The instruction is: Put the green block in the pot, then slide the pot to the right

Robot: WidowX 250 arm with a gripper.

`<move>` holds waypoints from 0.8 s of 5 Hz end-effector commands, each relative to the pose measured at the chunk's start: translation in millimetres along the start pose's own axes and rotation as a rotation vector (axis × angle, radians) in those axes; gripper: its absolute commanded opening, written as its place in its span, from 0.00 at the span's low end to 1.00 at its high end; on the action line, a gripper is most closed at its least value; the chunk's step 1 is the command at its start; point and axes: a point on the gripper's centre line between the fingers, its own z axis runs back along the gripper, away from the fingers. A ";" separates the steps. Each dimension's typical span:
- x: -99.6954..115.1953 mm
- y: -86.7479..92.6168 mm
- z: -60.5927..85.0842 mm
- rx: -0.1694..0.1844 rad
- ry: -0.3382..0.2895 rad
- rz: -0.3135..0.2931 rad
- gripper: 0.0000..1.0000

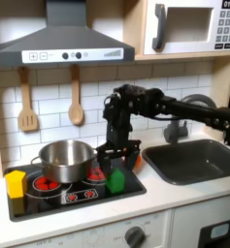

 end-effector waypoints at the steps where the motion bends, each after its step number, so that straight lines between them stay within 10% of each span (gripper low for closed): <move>1: 5.1 -0.7 -15.4 -0.005 0.027 0.002 1.00; 4: 3.5 0.0 -28.2 -0.011 0.062 0.004 1.00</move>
